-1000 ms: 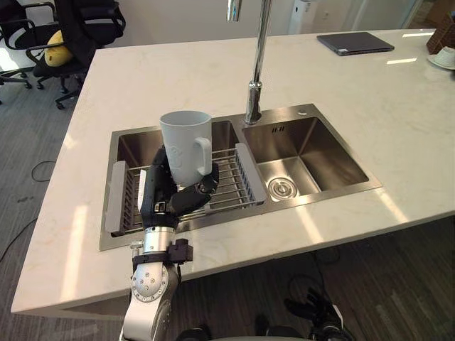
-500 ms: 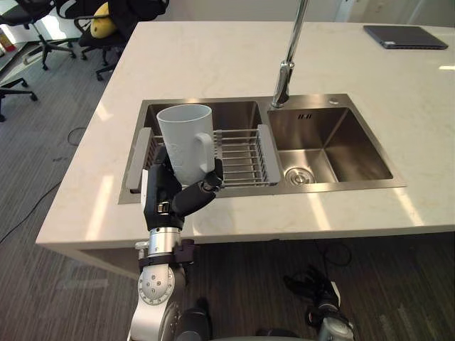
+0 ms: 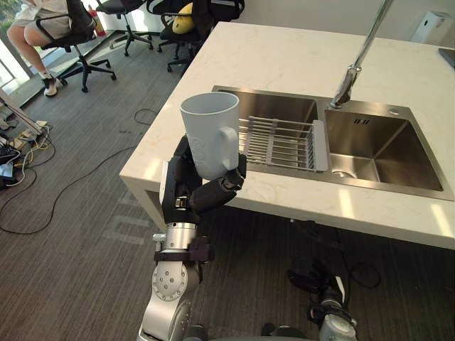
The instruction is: Walk over to the sink, pick up the cup, carry it to the dishwasher, place the cup inside the dishwasher, then close the dishwasher door
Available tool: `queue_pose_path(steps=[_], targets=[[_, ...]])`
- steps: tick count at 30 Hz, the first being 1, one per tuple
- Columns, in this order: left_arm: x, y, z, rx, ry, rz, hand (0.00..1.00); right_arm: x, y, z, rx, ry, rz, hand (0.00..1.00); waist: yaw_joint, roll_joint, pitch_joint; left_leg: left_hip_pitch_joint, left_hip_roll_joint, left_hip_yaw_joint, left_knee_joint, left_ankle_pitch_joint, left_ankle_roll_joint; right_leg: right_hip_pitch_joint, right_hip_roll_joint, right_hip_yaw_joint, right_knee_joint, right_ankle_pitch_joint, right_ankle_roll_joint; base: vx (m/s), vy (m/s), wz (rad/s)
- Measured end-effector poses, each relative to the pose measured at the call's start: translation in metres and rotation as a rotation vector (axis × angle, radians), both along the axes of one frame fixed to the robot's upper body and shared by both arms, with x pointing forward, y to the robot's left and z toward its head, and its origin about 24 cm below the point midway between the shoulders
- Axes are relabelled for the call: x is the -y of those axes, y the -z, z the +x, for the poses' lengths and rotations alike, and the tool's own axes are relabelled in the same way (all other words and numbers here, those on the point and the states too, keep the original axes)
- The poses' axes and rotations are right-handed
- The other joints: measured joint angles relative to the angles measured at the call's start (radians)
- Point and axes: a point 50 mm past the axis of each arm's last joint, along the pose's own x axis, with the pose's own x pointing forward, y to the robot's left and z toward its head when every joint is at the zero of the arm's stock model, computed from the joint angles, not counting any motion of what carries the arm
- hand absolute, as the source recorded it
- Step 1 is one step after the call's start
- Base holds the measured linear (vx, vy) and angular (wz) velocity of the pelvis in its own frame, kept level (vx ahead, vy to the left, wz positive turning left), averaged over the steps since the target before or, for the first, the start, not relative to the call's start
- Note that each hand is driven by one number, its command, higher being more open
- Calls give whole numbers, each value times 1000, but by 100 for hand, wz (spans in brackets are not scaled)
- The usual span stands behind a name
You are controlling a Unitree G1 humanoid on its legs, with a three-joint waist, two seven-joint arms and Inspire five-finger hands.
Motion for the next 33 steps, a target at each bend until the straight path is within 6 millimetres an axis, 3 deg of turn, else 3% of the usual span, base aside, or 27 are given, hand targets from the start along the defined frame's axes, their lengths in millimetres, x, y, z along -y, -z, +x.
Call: queue_pose_path(steps=[10, 15, 17, 19, 20, 21, 22, 23, 25, 27, 29, 30, 31, 32, 33], targets=[[-3, 10, 0, -52, -1, 35, 30, -2, 3, 3, -15, -27, 1, 90, 2, -3, -3, -6, -21, -33, -34, 33, 14, 22, -4, -35, -44, 27, 6, -22, 19, 11], [-11, 15, -3, -80, -51, 15, 30, -5, -1, 12, 6, -75, -16, 90, 11, -2, 0, -97, -16, -92, 35, 48, 4, 29, -3, -137, -45, 28, -3, -80, -49, 53], [-19, 15, -3, -82, -91, 12, 30, -6, -3, 16, 20, -75, -15, 90, 24, -5, 2, -109, -20, -85, 11, 73, 14, 41, -10, -180, -60, 30, -8, -122, 11, 72], [-26, 13, -3, -76, -118, -3, 30, -6, -5, 19, 32, -69, -17, 90, 32, -14, 5, -102, -24, -44, -66, 100, 66, 48, -31, -229, -86, 39, -18, -106, 22, 80], [-29, 11, -3, -66, -137, -6, 30, -6, -6, 21, 42, -69, -20, 90, 29, -20, 11, -116, 9, 69, -48, 87, 88, 57, -41, -268, -99, 54, -2, -37, 24, 98], [-29, 10, -3, -63, -140, -11, 30, -4, -7, 22, 44, -70, -28, 90, 21, -8, 10, -127, 42, 145, -24, 94, 82, 68, -48, -307, -93, 47, 3, -10, 40, 94], [-29, 11, -3, -65, -140, -15, 30, -3, -7, 22, 43, -71, -31, 90, 23, -5, 11, -127, 42, 146, -26, 116, 69, 75, -53, -317, -86, 42, 8, 11, 81, 64], [-29, 12, -4, -71, -143, -18, 30, -4, -7, 23, 45, -74, -29, 90, 32, -12, 11, -124, 26, 144, -33, 123, 58, 77, -65, -318, -77, 38, 14, 25, 125, 33], [-30, 12, -4, -76, -140, -26, 30, -7, -10, 30, 65, -87, -29, 90, 27, -21, 17, -130, -10, 126, -21, 99, 75, 73, -110, -323, -37, 11, 45, 39, 151, 37], [-30, 13, -4, -79, -140, -27, 30, -8, -11, 32, 66, -100, -32, 90, 20, -30, 22, -141, -61, 113, 43, 45, 97, 60, -182, -306, 63, -44, 64, 78, 224, 45], [-30, 15, -6, -89, -136, -31, 30, -8, -10, 32, 62, -115, -34, 90, 10, -27, 23, -139, -94, 92, 92, 1, 105, 52, -242, -287, 175, -69, 37, 141, 164, 48], [-29, 16, -7, -94, -123, -26, 30, -10, -9, 31, 51, -129, -32, 90, 0, -35, 29, -134, -122, 60, 115, -17, 125, 19, -269, -206, 288, -58, -16, 214, 167, 85], [-27, 15, -7, -91, -109, -24, 30, -14, -7, 29, 33, -145, -26, 90, -11, -33, 30, -111, -140, 20, 121, -24, 136, -23, -266, -82, 411, -15, -85, 233, 179, 100], [-26, 15, -7, -90, -100, -21, 30, -16, -6, 28, 30, -157, -26, 90, -16, -34, 32, -103, -138, 0, 121, -28, 141, -49, -252, -23, 458, -32, -77, 249, 94, 108], [-25, 15, -7, -87, -93, -16, 30, -20, -7, 28, 37, -170, -16, 90, -23, -34, 33, -95, -139, -45, 122, -39, 152, -82, -184, 84, 496, -89, -58, 250, 19, 101]])
